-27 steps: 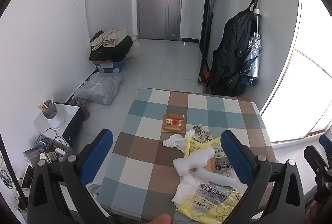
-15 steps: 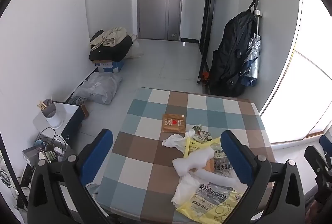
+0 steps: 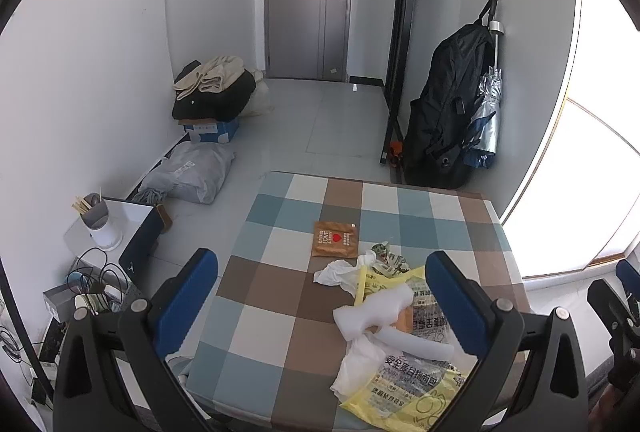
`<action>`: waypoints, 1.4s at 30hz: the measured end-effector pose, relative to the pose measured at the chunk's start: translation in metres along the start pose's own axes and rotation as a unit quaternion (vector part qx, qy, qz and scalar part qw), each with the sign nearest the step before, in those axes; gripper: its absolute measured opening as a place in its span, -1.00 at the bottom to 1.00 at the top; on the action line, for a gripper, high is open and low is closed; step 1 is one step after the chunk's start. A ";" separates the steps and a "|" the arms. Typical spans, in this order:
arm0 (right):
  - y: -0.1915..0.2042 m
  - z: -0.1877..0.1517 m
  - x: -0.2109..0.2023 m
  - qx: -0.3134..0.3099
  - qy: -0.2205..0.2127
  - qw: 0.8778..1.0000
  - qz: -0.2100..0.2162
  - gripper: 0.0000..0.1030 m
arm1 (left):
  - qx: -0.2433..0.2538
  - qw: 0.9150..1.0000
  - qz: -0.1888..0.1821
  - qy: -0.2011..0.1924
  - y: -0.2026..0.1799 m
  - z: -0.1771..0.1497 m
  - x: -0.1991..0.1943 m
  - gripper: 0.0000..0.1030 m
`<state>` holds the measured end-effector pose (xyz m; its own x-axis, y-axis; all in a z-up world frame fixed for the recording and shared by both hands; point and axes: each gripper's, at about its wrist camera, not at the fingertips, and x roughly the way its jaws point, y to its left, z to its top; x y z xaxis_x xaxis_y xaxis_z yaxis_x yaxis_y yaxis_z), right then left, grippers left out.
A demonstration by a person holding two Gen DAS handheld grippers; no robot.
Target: Collect trash
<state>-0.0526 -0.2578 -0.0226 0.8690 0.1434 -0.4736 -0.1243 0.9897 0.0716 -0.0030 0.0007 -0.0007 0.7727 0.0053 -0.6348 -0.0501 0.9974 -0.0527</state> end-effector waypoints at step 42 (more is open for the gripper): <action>0.002 -0.001 0.000 -0.001 0.001 1.000 0.015 1.00 | -0.004 1.000 0.016 -0.003 0.004 0.002 0.005 0.97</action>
<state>-0.0531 -0.2555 -0.0237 0.8636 0.1724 -0.4738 -0.1505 0.9850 0.0841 0.0018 0.0048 -0.0026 0.7741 0.0367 -0.6320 -0.0791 0.9961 -0.0391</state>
